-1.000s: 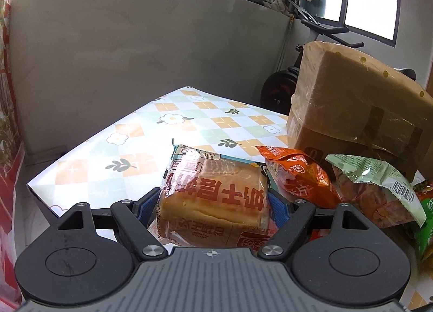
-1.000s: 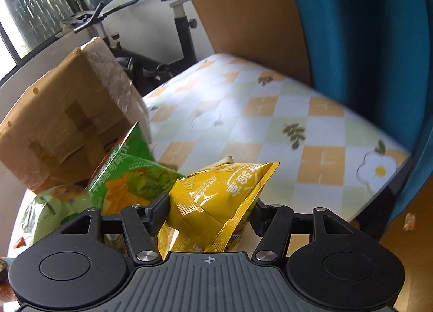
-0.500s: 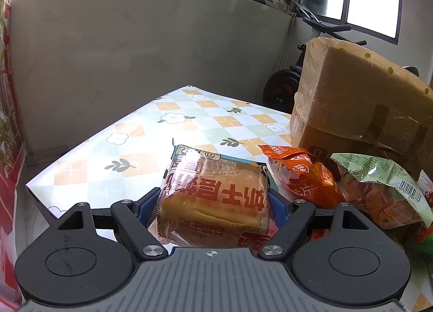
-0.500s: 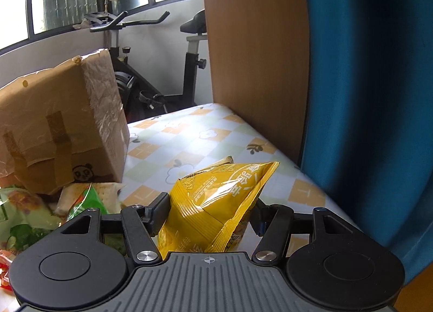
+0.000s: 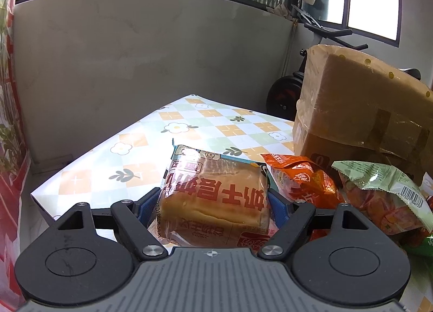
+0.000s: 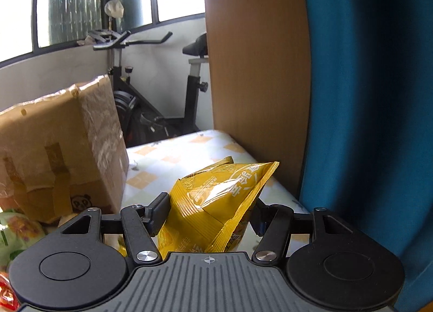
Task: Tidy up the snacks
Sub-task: 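Lift and carry the bread and yellow bag with both tools over the box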
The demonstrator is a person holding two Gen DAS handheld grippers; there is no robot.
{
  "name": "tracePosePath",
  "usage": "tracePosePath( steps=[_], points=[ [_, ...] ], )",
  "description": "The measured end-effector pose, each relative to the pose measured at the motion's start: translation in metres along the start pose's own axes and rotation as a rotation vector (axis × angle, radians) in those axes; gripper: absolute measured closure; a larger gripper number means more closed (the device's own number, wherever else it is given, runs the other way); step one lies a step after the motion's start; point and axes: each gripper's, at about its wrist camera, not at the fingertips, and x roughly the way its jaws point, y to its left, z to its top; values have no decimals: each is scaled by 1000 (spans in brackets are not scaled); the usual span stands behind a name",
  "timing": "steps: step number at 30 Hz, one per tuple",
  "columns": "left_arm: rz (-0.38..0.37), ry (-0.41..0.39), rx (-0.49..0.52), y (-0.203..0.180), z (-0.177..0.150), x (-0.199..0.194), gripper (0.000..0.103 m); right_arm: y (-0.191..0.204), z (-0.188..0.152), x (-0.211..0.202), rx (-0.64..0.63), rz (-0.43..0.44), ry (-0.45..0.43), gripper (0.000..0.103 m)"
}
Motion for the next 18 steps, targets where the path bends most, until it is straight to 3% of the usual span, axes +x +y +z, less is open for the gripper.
tracePosePath(
  steps=[9, 18],
  points=[
    [-5, -98, 42, -4, 16, -10, 20, 17, 22, -15, -86, 72, -92, 47],
    [-30, -88, 53, -6, 16, -10, 20, 29, 35, -16, -105, 120, -105, 47]
  ],
)
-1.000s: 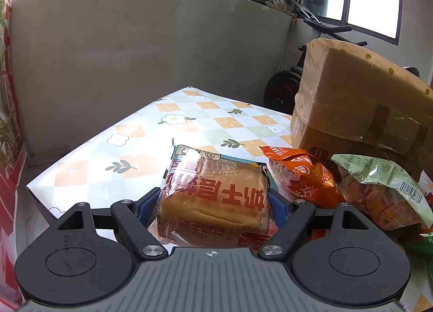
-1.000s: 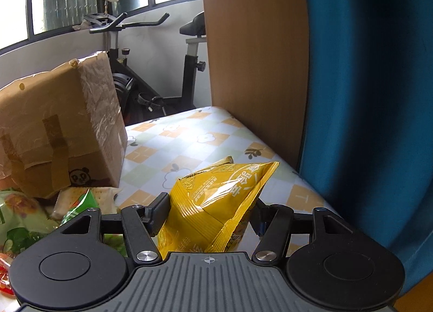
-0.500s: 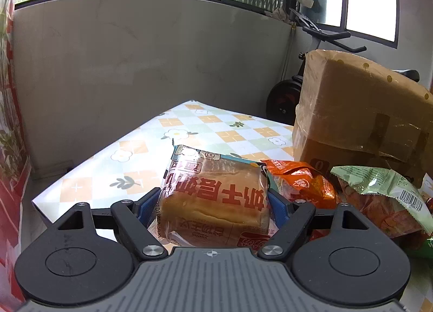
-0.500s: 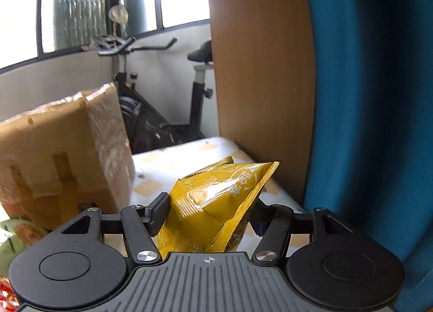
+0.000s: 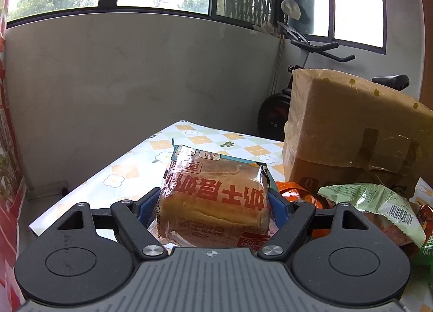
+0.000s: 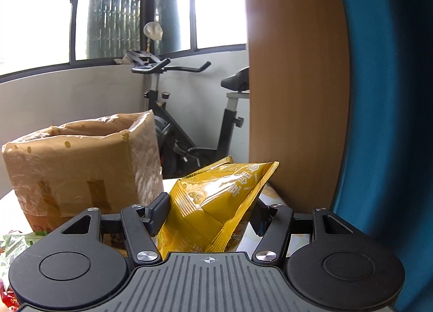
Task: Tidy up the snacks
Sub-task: 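Lift and carry the bread and yellow bag with both tools over the box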
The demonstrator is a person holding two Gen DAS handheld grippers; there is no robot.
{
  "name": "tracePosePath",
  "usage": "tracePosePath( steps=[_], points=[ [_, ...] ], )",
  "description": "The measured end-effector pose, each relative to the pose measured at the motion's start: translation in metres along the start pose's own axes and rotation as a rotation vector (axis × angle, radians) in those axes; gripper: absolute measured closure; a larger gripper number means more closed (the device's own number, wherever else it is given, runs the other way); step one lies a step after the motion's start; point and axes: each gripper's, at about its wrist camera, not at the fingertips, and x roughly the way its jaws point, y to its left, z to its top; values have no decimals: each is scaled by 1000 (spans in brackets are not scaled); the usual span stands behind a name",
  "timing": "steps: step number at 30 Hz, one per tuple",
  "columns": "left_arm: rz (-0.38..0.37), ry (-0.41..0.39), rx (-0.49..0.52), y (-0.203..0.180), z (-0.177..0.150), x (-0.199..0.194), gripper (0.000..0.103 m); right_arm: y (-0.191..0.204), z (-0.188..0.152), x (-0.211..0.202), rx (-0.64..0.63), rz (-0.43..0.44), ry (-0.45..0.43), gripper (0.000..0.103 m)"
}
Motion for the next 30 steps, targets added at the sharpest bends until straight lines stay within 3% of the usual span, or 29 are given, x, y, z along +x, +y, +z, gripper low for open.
tracePosePath(
  steps=[9, 16, 22, 30],
  points=[
    [-9, 7, -2, 0, 4, 2, 20, -2, 1, -2, 37, 34, -1, 47],
    [-71, -95, -18, 1, 42, -13, 20, 1, 24, -16, 56, 128, -95, 47],
    [-177, -209, -5, -15, 83, -26, 20, 12, 60, -19, 60, 225, -195, 46],
    [-392, -259, -5, -68, 143, 2, 20, 48, 112, 16, 36, 368, -274, 46]
  ],
)
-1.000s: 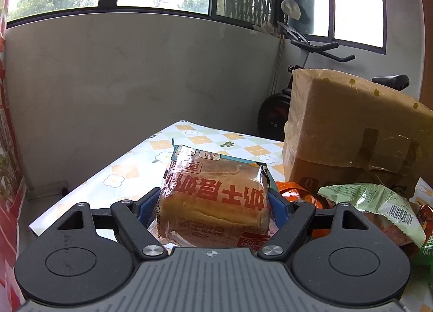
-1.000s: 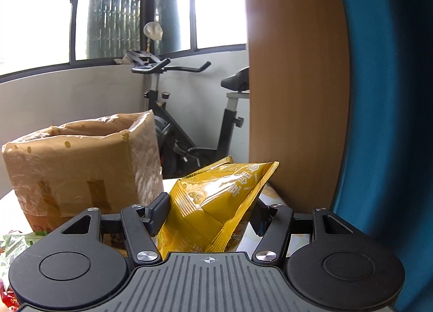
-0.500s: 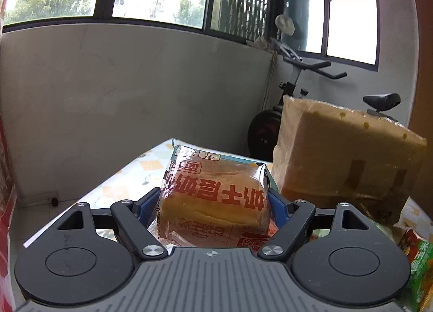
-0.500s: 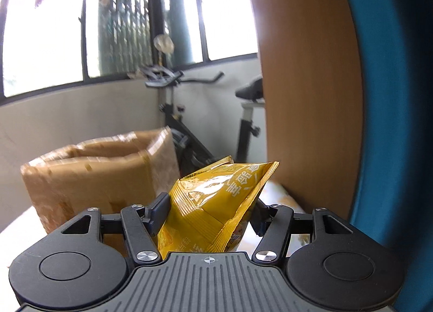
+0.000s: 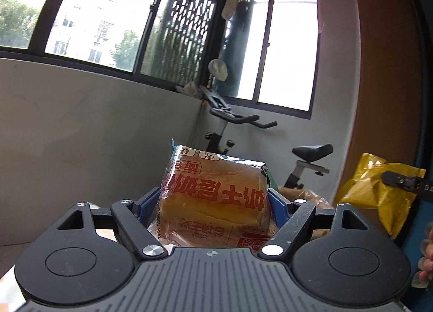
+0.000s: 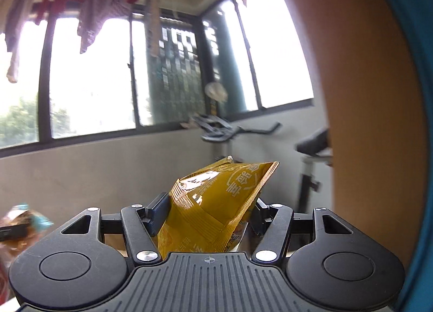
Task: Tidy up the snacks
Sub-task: 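Lift and carry the bread and yellow bag with both tools over the box, then lower both held snacks into the box and open both tools, then move both tools back to the pile and grasp the green corn-chip bag with the right tool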
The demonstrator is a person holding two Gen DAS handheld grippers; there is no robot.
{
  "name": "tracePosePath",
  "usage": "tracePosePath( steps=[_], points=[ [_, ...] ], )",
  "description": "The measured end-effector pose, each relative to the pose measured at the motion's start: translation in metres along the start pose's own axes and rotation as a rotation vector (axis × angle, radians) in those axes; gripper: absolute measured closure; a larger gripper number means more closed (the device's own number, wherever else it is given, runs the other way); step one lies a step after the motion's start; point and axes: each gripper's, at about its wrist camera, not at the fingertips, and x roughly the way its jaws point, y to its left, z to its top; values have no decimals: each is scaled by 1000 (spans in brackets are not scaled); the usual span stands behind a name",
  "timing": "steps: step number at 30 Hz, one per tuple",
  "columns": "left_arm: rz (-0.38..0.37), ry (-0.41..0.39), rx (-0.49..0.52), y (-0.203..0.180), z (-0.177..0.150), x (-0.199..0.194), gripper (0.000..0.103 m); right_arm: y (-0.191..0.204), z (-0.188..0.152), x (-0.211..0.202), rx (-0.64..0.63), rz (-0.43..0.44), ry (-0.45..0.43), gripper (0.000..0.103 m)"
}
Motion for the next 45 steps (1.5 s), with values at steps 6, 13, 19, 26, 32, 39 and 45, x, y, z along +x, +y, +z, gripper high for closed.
tracePosePath(
  steps=[6, 13, 19, 26, 32, 39, 45],
  points=[
    [-82, 98, -21, -20, 18, 98, 20, 17, 6, 79, 33, 44, 110, 46],
    [-76, 272, -96, -6, 0, 174, 19, 16, -22, 137, 172, 33, 282, 44],
    [-48, 304, -83, 5, -4, 192, 12, 13, -31, 145, 196, 22, 345, 30],
    [-59, 261, -54, 16, 9, 141, 12, 12, -16, 104, 147, 45, 329, 30],
    [-44, 230, -54, 27, 10, 80, 12, 17, -12, 48, 109, 78, 320, 30],
    [1, 243, -47, 27, -29, 28, 12, 22, -44, -8, 51, 77, 359, 18],
    [-29, 328, -116, 16, -73, 24, 12, 37, -102, -19, -147, 56, 560, 18]
  ],
)
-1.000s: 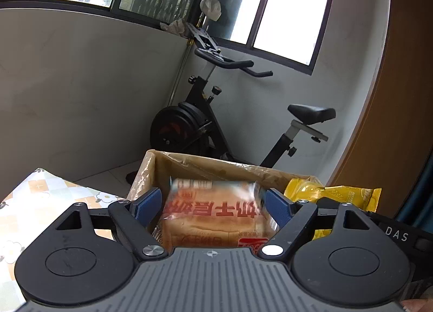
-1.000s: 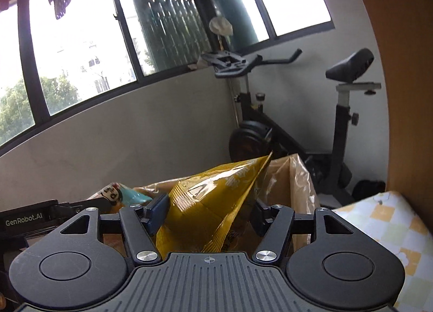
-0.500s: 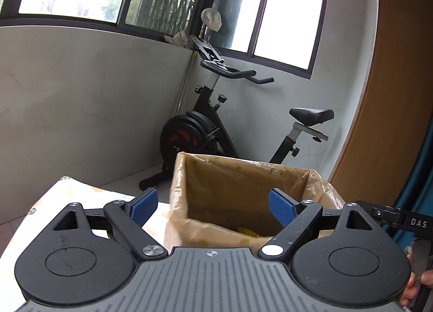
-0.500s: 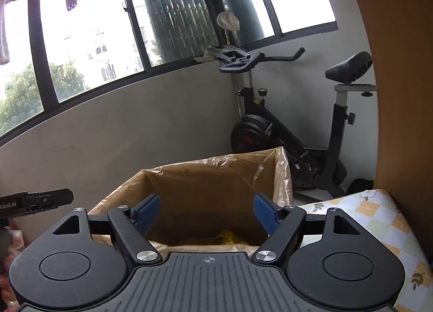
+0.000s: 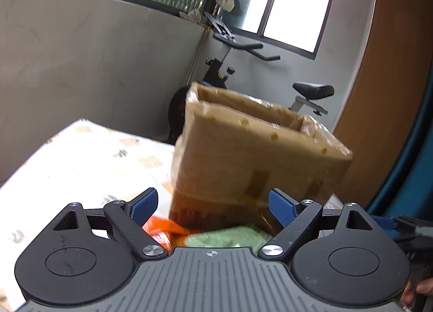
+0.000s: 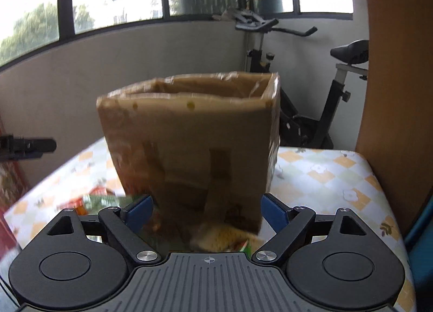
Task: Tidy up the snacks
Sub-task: 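Move both tools back to the pile and grasp the green corn-chip bag with the right tool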
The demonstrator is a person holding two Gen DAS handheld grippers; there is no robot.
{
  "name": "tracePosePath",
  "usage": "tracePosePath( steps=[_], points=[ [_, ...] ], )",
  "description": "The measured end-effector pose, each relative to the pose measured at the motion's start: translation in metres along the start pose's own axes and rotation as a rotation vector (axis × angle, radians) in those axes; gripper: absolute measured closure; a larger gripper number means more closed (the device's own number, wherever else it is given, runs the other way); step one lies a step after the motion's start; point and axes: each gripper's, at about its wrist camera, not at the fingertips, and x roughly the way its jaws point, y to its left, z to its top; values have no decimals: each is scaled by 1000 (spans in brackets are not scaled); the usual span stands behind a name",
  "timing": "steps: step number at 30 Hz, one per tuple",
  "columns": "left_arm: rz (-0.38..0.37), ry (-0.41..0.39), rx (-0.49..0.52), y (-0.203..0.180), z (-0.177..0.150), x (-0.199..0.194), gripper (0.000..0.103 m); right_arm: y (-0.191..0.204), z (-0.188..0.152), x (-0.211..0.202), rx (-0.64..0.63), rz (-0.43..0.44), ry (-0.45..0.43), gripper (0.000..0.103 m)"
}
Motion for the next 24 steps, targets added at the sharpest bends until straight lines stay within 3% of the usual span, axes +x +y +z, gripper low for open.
tracePosePath(
  steps=[6, 9, 14, 17, 19, 24],
  points=[
    [-41, 59, -27, -8, -23, 18, 12, 15, -40, 25, -72, -24, 177, 16],
    [-48, 76, -16, -10, -28, 25, 12, 17, -51, 32, -66, -41, 195, 6],
    [-60, 107, -33, -7, -32, 42, 12, 14, -60, 49, -23, -13, 244, 6],
    [-73, 126, -39, -10, -39, 49, 12, 19, -66, 52, -22, -27, 218, 9],
    [-87, 137, -44, -10, -42, 53, 12, 21, -68, 49, 4, -29, 186, 18],
    [-110, 173, -51, -15, -51, 59, 12, 23, -77, 44, 139, 18, 122, 20]
  ],
)
